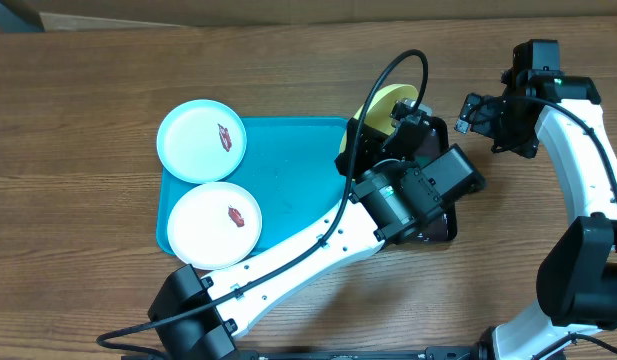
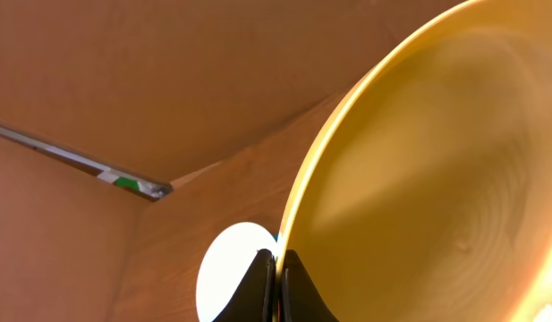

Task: Clean dirty plates on tray and stack at the side
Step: 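Lift the yellow plate off the teal tray with the left gripper, then swing the yellow plate left and set it on the table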

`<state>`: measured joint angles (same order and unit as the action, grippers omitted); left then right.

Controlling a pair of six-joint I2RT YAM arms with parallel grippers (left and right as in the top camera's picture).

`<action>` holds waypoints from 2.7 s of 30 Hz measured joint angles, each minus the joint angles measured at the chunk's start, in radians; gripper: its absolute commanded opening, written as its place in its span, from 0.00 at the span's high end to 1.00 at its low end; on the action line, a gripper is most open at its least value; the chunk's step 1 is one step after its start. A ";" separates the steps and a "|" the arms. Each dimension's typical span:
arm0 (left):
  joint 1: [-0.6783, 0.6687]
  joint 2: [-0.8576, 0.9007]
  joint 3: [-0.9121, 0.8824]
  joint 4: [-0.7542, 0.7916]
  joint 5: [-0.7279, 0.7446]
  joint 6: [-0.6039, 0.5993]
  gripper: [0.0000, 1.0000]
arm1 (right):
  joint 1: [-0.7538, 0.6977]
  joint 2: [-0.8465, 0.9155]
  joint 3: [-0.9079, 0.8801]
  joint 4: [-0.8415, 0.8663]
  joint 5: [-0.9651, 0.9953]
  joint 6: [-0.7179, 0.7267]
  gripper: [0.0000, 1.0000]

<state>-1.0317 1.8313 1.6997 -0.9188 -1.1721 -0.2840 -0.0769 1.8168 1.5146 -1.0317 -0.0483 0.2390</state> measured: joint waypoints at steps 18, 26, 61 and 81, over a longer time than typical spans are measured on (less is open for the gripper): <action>0.000 0.000 0.000 0.063 0.010 0.000 0.96 | 0.000 0.000 0.000 0.000 0.000 0.000 0.00; 0.004 0.000 0.000 0.107 -0.098 0.040 0.96 | 0.000 0.000 0.000 0.000 0.000 0.000 0.00; 1.530 0.006 0.003 -0.065 1.692 -0.055 0.96 | 0.000 0.000 0.000 0.000 0.000 0.000 0.00; 1.851 0.005 -0.384 0.192 1.239 -0.175 0.96 | 0.000 0.000 0.000 0.005 0.000 0.000 0.00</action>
<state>0.8196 1.8366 1.3159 -0.7265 0.0666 -0.4587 -0.0772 1.8168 1.5146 -1.0267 -0.0483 0.2386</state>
